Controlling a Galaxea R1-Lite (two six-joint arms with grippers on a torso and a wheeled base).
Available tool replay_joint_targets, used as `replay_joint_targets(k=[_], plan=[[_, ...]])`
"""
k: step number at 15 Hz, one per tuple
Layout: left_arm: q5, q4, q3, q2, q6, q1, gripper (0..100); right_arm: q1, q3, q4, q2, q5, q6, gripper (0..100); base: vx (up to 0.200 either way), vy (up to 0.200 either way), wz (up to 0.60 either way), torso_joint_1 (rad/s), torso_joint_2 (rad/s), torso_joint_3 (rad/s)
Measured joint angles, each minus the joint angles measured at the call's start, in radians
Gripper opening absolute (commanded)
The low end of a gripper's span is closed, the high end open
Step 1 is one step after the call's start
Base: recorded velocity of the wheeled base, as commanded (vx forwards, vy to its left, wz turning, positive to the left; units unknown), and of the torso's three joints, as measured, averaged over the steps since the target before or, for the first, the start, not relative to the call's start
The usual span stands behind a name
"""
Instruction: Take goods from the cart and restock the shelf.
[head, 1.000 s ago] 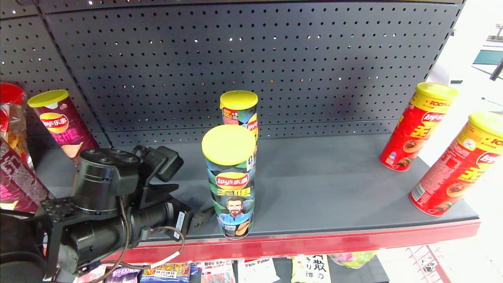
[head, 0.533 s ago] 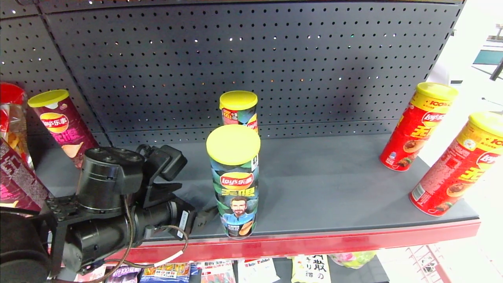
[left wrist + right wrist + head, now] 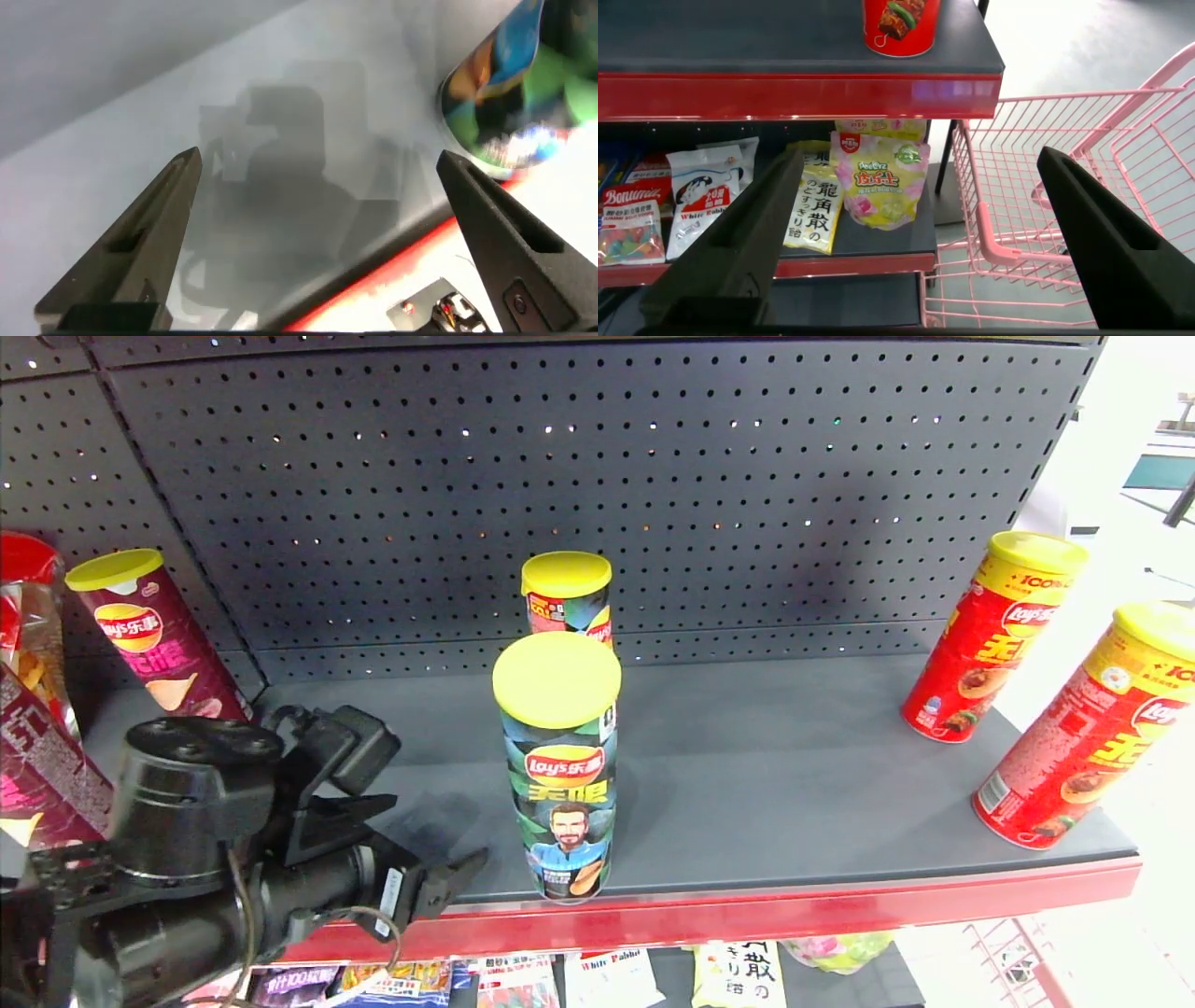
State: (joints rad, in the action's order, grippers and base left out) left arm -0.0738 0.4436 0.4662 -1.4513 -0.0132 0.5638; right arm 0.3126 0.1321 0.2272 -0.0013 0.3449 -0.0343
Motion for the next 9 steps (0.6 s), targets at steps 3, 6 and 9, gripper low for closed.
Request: replay_joint_targets(k=[3, 6, 9], plan=[[-0.009, -0.123, -0.047, 0.213, 0.001, -0.031, 100, 0.000, 0.000, 0.000, 0.000, -0.007, -0.004, 100, 0.000, 0.000, 0.00, 0.000, 0.00, 0.000], [-0.094, -0.489, -0.040, 0.548, 0.002, -0.059, 100, -0.005, 0.000, 0.001, 0.000, 0.020, -0.016, 100, 0.000, 0.000, 0.00, 0.000, 0.00, 0.000], [-0.173, -0.943, 0.017, 0.920, 0.002, -0.163, 100, -0.011, 0.011, 0.007, 0.001, 0.042, -0.016, 100, 0.000, 0.000, 0.00, 0.000, 0.00, 0.000]])
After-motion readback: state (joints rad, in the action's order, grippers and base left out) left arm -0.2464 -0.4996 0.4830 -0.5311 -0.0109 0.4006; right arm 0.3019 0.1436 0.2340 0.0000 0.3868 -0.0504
